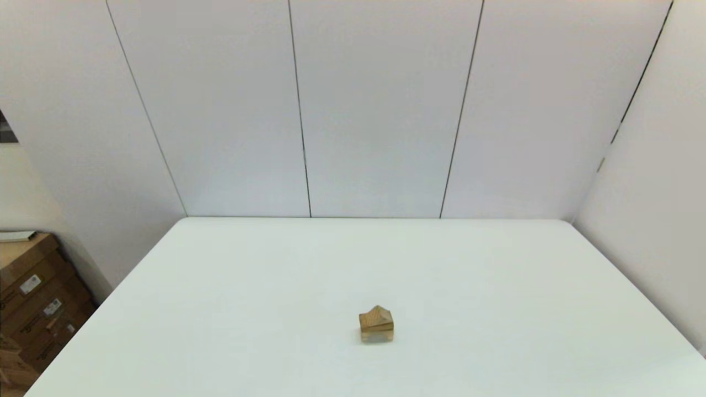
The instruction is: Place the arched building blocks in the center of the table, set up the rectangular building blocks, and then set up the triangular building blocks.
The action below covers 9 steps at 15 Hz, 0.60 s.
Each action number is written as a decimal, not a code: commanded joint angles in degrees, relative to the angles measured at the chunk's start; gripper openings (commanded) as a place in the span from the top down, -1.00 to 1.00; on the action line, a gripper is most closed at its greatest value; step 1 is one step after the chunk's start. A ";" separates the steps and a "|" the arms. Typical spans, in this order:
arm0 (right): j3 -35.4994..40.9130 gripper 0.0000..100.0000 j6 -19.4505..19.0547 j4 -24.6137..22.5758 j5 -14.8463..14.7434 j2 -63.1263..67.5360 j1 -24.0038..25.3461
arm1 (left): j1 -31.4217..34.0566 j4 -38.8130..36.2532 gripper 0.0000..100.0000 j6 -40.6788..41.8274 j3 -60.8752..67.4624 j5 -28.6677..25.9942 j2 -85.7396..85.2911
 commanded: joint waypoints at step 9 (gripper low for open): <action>0.09 -1.00 0.09 -0.01 0.03 -0.01 0.01 | 0.01 1.43 -1.00 -32.43 0.07 2.77 0.02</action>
